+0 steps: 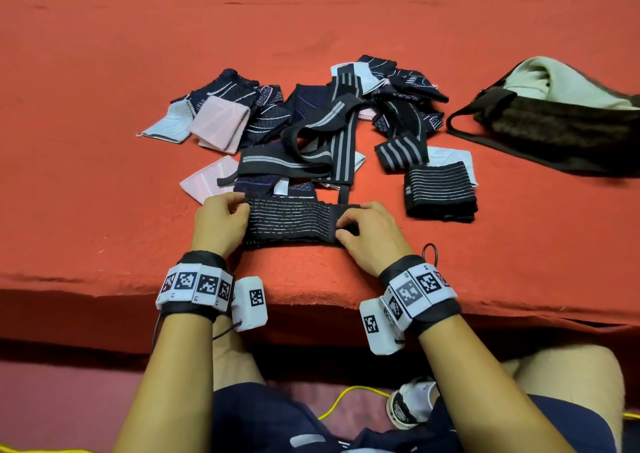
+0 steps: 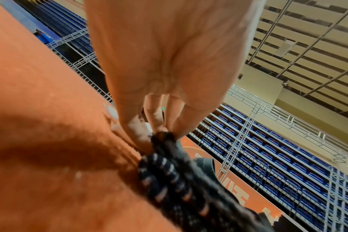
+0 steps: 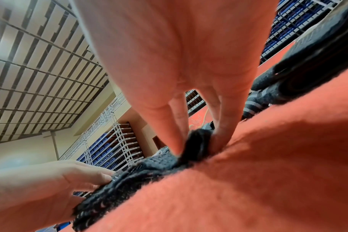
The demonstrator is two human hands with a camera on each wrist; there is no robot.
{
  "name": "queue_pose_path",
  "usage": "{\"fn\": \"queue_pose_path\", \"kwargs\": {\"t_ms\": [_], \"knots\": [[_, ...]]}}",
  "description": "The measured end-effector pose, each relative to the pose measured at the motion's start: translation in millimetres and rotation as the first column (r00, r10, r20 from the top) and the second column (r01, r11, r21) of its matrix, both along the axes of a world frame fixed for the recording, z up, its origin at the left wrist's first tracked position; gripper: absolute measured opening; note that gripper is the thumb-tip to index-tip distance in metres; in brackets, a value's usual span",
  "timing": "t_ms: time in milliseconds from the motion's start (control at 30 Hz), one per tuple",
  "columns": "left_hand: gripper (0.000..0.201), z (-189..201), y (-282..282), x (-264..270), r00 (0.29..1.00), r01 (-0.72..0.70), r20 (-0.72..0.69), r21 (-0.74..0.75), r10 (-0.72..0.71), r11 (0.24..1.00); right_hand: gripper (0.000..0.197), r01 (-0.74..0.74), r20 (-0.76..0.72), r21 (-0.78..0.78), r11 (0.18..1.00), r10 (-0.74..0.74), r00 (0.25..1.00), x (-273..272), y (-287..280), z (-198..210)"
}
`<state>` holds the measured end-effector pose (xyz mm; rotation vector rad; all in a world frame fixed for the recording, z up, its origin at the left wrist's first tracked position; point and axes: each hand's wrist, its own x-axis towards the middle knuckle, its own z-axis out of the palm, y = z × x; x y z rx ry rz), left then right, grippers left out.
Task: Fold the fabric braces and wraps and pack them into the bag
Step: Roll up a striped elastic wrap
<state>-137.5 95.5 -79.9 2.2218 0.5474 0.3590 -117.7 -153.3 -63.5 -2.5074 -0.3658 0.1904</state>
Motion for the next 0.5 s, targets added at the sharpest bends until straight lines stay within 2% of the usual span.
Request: {"fn": "queue_pose_path", "kwargs": {"t_ms": [167,333,500], "knots": [[0.033,2,1,-3,0.998,0.058,-0.026,-0.15,-0.063,0.987,0.032,0.007,0.022,-0.018,1.0,-0.006,1.0,3,-3,0],[0.04,12,-18,-9,0.984,0.168,0.088,-0.156,-0.156,0.973,0.036,0.079,0.045,0.027,0.996,-0.08,0.996,6,-27,11],[0.037,13,-52,-8,0.945,0.327,0.05,-0.201,-0.324,0.923,0.035,0.165,0.011,-0.021,0.986,-0.164,0.986,5,-58,19]]}}
